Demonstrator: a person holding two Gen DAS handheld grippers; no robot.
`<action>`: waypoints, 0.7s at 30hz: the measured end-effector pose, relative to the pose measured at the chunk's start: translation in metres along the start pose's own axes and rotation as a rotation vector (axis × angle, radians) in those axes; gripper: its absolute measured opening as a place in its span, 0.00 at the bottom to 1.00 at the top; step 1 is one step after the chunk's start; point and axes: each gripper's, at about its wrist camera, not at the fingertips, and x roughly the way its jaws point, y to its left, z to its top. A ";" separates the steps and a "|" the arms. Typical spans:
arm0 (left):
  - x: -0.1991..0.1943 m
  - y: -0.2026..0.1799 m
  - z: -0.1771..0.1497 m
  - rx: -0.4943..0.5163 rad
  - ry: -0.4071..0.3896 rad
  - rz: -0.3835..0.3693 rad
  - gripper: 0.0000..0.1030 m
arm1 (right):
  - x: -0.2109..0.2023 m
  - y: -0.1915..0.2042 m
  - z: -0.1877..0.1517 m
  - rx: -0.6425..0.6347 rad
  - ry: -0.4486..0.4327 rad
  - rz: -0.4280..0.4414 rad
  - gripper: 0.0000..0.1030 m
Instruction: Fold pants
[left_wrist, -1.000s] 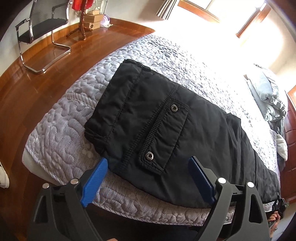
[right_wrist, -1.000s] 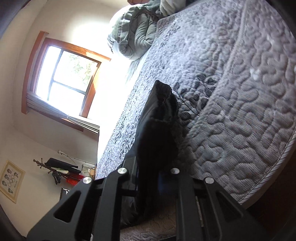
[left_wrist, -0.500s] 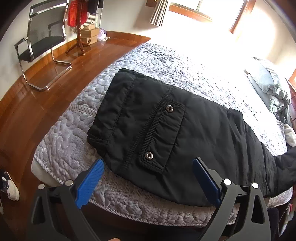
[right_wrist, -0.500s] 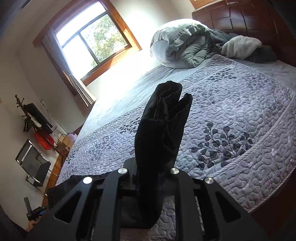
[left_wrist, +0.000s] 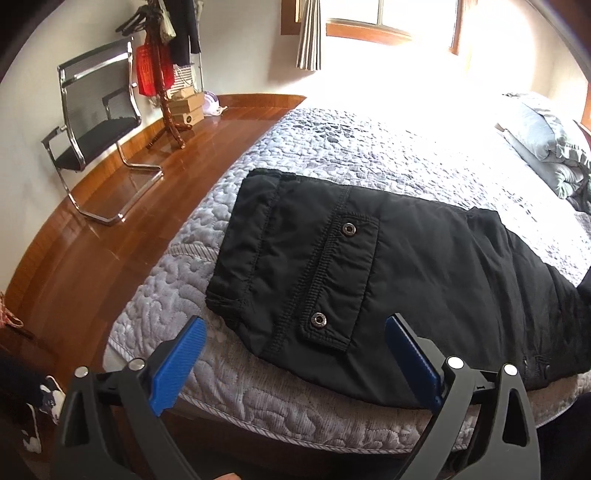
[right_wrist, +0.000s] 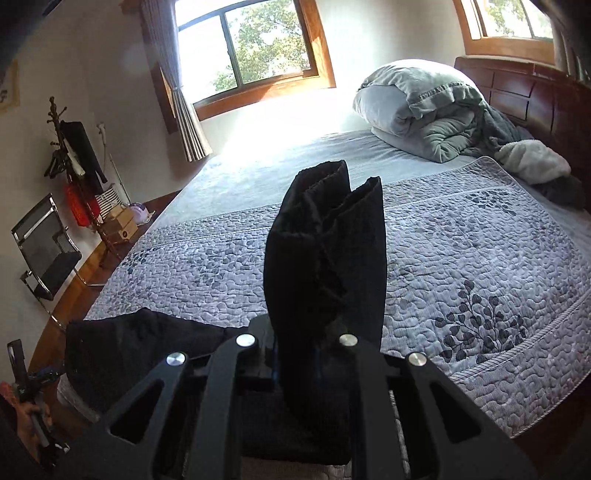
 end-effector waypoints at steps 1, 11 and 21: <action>-0.001 -0.001 0.002 0.012 -0.004 0.017 0.95 | 0.004 0.007 -0.001 -0.014 0.005 0.003 0.11; -0.007 -0.012 0.016 0.081 -0.059 0.019 0.96 | 0.045 0.083 -0.012 -0.167 0.064 -0.002 0.11; -0.003 -0.016 0.024 0.117 -0.070 0.016 0.96 | 0.068 0.133 -0.027 -0.281 0.087 -0.003 0.10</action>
